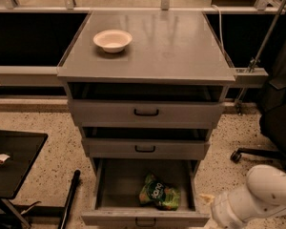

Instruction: Pick green rice chip bag from bottom drawer and place on counter

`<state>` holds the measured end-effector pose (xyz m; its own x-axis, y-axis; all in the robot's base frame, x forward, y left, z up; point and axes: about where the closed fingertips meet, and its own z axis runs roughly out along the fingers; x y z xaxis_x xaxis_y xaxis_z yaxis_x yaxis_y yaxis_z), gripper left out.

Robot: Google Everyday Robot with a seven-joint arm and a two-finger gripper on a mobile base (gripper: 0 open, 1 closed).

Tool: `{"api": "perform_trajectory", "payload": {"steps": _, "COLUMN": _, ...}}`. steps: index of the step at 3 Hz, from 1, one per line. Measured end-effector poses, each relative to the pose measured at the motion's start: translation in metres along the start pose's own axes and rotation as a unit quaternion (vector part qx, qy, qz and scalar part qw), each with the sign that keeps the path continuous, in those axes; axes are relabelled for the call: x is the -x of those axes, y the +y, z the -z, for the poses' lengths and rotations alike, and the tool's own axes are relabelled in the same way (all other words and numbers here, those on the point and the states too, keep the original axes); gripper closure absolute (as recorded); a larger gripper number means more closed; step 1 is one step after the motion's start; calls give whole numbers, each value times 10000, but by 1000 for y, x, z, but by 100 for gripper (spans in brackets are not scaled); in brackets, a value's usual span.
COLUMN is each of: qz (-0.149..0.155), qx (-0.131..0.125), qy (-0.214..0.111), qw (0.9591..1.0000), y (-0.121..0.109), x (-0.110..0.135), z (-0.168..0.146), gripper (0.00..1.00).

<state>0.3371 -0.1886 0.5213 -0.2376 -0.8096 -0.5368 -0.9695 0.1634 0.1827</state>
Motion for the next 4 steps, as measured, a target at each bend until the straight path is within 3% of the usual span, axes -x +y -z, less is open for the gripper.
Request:
{"api": "perform_trajectory", "payload": {"steps": 1, "qz": -73, "qx": 251, "qy": -277, "qw": 9993, "y": 3, "x": -2, "z": -80, "gripper": 0}}
{"api": "perform_trajectory", "payload": {"steps": 2, "qz": -422, "qx": 53, "qy": -176, "qw": 9989, "y": -17, "x": 5, "z": -136, "gripper": 0}}
{"api": "perform_trajectory", "payload": {"steps": 3, "qz": -560, "qx": -318, "qy": -220, "qw": 9977, "y": -39, "x": 10, "z": -137, "gripper": 0}}
{"api": "perform_trajectory", "payload": {"steps": 4, "qz": -596, "qx": -284, "qy": -259, "qw": 9975, "y": -39, "x": 8, "z": -140, "gripper": 0}}
